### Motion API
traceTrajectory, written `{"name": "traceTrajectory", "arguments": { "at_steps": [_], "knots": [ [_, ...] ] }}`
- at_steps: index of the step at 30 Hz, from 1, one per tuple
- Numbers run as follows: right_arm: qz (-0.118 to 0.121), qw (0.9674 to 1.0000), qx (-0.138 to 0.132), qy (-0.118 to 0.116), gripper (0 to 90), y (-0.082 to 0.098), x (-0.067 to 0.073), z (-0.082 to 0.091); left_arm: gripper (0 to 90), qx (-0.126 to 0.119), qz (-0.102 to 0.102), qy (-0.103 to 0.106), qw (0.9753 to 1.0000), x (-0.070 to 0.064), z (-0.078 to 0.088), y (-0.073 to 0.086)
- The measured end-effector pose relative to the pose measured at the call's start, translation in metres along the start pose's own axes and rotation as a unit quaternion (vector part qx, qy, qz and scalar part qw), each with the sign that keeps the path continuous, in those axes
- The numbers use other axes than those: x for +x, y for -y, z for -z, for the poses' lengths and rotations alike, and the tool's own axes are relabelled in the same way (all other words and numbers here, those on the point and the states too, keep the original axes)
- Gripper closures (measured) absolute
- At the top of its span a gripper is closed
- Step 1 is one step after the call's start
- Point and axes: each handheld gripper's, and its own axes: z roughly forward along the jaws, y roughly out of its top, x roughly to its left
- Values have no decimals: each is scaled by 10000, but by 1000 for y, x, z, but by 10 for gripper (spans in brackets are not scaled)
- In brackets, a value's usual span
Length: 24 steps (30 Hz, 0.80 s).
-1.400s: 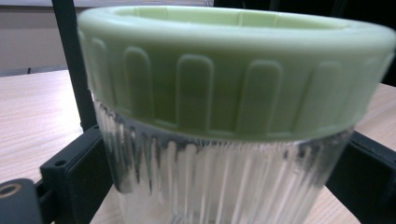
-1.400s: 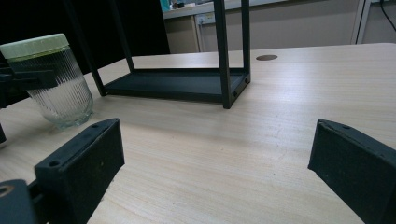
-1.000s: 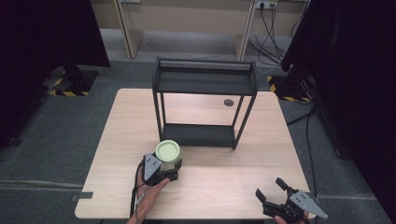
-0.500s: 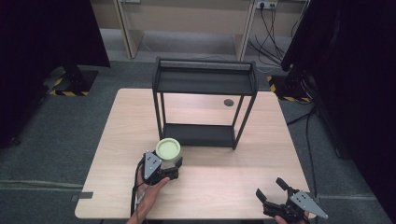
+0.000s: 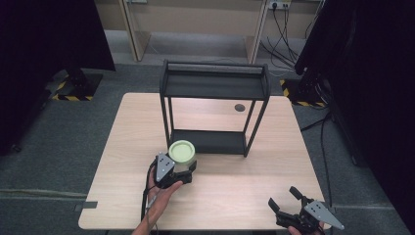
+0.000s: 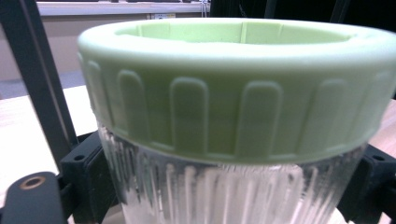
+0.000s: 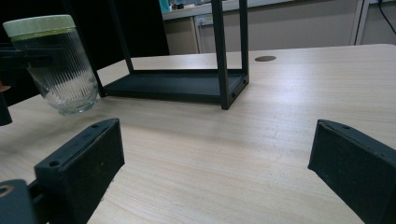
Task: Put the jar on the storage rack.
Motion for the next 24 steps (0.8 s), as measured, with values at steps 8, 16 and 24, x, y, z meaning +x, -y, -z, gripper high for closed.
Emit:
{"name": "traceTrajectory", "arguments": {
  "at_steps": [8,16,24],
  "knots": [
    [-3,10000,-4,-3,33,0,0,0,113,-11,-4,27,10000,0,-12,-8],
    [-8,10000,-8,-1,33,0,-1,0,112,-44,-3,-30,10000,3,-25,-17],
    [-24,10000,-17,3,33,0,-2,1,112,57,-29,-84,9999,6,-46,-24]
  ]
}}
